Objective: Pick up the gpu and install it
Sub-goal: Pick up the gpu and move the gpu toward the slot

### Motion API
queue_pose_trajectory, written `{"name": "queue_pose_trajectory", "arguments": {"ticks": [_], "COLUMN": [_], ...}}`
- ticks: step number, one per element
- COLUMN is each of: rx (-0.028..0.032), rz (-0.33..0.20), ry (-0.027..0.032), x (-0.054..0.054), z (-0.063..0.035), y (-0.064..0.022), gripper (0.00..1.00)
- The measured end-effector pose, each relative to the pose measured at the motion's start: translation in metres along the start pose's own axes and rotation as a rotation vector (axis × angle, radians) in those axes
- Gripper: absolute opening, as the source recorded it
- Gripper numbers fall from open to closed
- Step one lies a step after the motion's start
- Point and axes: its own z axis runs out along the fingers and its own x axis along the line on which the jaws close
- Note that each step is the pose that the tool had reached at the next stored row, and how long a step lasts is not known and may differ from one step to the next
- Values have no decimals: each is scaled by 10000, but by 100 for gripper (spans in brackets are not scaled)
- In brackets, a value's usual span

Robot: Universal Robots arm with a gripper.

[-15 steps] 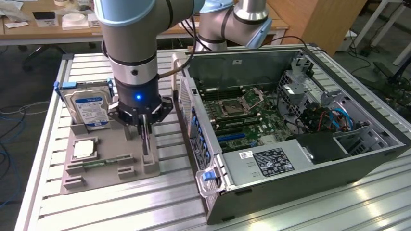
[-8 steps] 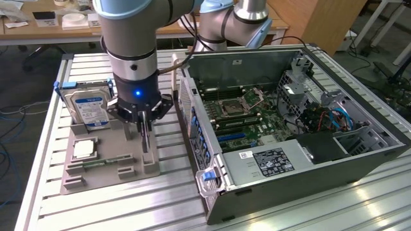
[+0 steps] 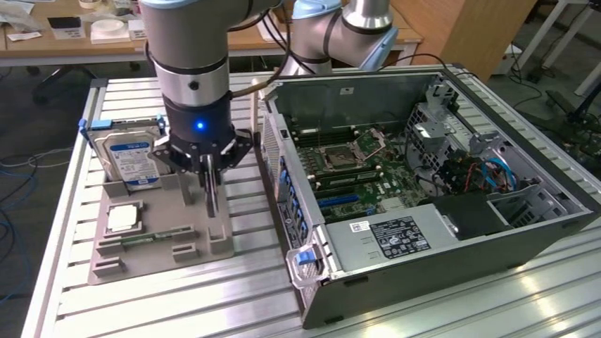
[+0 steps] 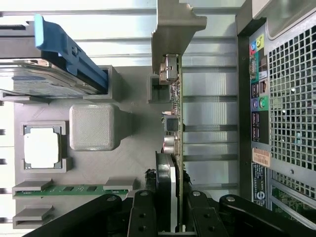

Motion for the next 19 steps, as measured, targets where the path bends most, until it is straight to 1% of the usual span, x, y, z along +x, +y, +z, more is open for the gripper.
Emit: {"name": "queue_pose_trajectory", "arguments": {"ticks": [12,16,19], "rx": [-109,-134,-142], "rz": [-1,-1,-1], "ry": [4,6,6], "x": [1,1,1], "z": [-154,-205,-236], "y": [12,16,19], "gripper": [28,28,28]}}
